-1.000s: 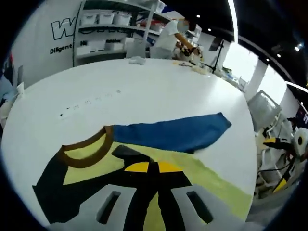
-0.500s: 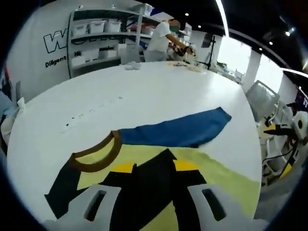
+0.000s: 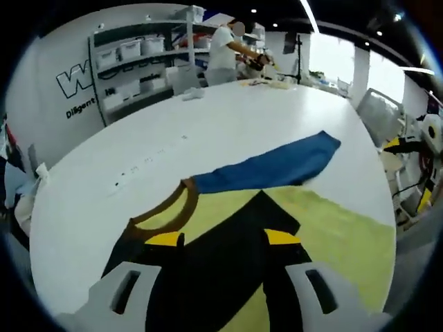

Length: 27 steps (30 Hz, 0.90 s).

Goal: Fold the garment on the visible template until the final outline fits inside the template.

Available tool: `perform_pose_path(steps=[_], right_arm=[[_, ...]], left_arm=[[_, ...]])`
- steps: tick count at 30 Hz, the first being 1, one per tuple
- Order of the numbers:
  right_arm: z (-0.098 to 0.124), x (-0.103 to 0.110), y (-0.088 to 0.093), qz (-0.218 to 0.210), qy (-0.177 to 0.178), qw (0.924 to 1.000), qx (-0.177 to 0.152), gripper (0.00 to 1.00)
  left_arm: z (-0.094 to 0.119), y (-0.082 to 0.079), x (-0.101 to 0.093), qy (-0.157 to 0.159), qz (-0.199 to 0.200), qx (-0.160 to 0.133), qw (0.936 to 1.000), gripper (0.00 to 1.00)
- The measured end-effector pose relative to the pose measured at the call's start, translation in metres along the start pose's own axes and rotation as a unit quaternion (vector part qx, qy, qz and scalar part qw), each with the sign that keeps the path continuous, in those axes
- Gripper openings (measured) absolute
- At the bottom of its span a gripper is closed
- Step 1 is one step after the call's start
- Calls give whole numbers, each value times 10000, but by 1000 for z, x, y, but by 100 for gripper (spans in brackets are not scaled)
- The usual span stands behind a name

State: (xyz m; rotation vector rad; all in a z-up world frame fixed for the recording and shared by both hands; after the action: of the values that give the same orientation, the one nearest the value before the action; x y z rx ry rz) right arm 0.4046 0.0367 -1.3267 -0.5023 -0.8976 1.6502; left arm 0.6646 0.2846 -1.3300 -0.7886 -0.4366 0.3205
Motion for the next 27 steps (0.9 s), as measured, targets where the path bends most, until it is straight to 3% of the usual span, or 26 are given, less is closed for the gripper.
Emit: perform_pose_path(steps=[4,13,17,24,27], right_arm=[[-3,-2,-1,23,-7,10000,17,99],[-8,-8,-6,12,-9,10000,-2,99],[-8,-15,-10,-1,25,10000,-26,99],[-9,-23,-12,-11,95,10000,-9,99],[-9,-24,-11,-65,86,9999,59,99]], left_arm=[[5,1,1,-51,-242,-49,9997,59],[7,10,-2,76,-311,65,9995,69],[8,14,-3,140,-302,28,9994,80],[13,29,-13,281,-435,69,9986,96],[14,40,-19,466,-436,277,9976,99]])
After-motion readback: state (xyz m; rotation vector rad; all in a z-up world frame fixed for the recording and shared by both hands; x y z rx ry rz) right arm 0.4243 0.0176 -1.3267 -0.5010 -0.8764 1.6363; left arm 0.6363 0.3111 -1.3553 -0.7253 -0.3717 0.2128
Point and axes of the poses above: the point that each gripper's makers call its tool centre point, and the gripper's own axes: z roughly backward along the fingers, x roughly to its left, y roughly out of its underside, the point moved 6 cm from there along z, roughly backward along the fingers, and after that the axes turned 15 degrees about -z, right-handed, at the moved point
